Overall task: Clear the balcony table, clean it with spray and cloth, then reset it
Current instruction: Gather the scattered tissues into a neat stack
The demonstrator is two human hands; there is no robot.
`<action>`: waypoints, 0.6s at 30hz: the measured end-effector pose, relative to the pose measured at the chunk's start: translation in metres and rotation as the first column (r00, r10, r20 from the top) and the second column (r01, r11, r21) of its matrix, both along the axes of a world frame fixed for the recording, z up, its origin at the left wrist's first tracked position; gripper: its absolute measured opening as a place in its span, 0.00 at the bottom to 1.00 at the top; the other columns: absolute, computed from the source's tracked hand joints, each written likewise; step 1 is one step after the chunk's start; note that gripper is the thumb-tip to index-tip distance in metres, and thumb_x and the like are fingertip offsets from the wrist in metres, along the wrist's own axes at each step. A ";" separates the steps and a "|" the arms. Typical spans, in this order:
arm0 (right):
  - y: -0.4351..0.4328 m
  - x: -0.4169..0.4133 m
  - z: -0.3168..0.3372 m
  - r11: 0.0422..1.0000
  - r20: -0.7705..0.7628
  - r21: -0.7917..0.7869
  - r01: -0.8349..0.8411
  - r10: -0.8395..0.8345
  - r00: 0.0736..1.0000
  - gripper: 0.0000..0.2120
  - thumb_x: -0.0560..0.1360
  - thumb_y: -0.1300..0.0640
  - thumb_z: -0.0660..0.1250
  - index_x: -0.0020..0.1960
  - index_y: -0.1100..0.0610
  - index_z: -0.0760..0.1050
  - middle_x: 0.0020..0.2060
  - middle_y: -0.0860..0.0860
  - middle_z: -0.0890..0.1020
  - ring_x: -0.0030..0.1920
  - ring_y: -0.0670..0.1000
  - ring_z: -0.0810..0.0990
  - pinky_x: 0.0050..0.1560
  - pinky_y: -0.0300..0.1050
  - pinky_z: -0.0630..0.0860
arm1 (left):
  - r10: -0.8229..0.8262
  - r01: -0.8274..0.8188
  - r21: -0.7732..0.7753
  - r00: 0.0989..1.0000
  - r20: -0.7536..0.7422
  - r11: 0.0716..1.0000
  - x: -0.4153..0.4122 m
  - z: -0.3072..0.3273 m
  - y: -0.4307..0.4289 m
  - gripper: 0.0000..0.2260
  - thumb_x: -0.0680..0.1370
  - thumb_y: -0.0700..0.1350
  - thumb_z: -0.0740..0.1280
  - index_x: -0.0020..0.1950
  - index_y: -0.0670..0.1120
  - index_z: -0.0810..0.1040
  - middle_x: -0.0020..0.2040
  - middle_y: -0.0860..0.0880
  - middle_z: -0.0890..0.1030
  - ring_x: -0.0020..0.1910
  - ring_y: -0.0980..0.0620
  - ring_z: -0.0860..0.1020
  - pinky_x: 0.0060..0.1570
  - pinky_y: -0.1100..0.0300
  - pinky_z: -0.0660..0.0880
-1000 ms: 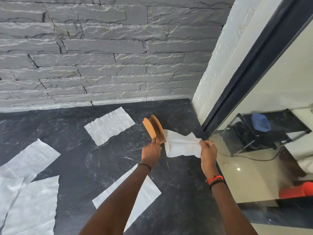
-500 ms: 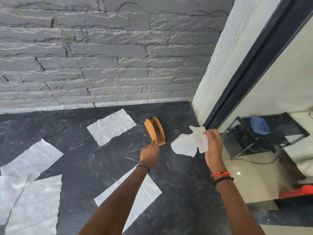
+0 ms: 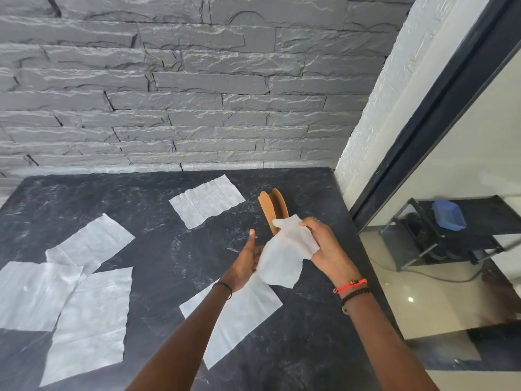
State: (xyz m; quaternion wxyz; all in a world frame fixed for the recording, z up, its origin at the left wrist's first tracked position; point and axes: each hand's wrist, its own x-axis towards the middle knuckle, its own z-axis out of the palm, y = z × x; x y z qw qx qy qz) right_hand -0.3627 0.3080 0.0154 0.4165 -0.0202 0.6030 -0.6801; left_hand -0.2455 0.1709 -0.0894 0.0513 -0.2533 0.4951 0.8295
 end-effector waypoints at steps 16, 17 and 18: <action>0.001 0.069 -0.088 0.886 -0.182 0.459 -0.070 0.170 0.968 0.03 0.77 0.62 0.64 0.50 0.60 0.72 0.49 0.53 0.75 0.50 0.53 0.75 0.35 0.48 0.79 | 0.236 -0.260 0.132 0.956 0.172 0.956 0.162 -0.021 -0.031 0.18 0.75 0.40 0.71 0.65 0.40 0.77 0.59 0.43 0.82 0.54 0.48 0.83 0.47 0.58 0.81; 0.002 0.073 -0.094 0.884 -0.209 0.461 -0.074 0.189 0.959 0.03 0.76 0.64 0.64 0.49 0.61 0.73 0.47 0.53 0.75 0.47 0.52 0.75 0.32 0.44 0.77 | 0.231 -0.254 0.118 0.956 0.182 0.960 0.167 -0.022 -0.032 0.18 0.75 0.40 0.71 0.65 0.41 0.77 0.60 0.43 0.82 0.55 0.48 0.83 0.49 0.57 0.81; 0.002 0.077 -0.100 0.879 -0.243 0.468 -0.091 0.227 0.943 0.03 0.75 0.66 0.65 0.49 0.62 0.74 0.46 0.53 0.76 0.45 0.51 0.75 0.31 0.41 0.75 | 0.222 -0.242 0.094 0.957 0.188 0.966 0.174 -0.023 -0.032 0.18 0.75 0.39 0.71 0.65 0.42 0.77 0.60 0.44 0.82 0.56 0.48 0.82 0.50 0.57 0.80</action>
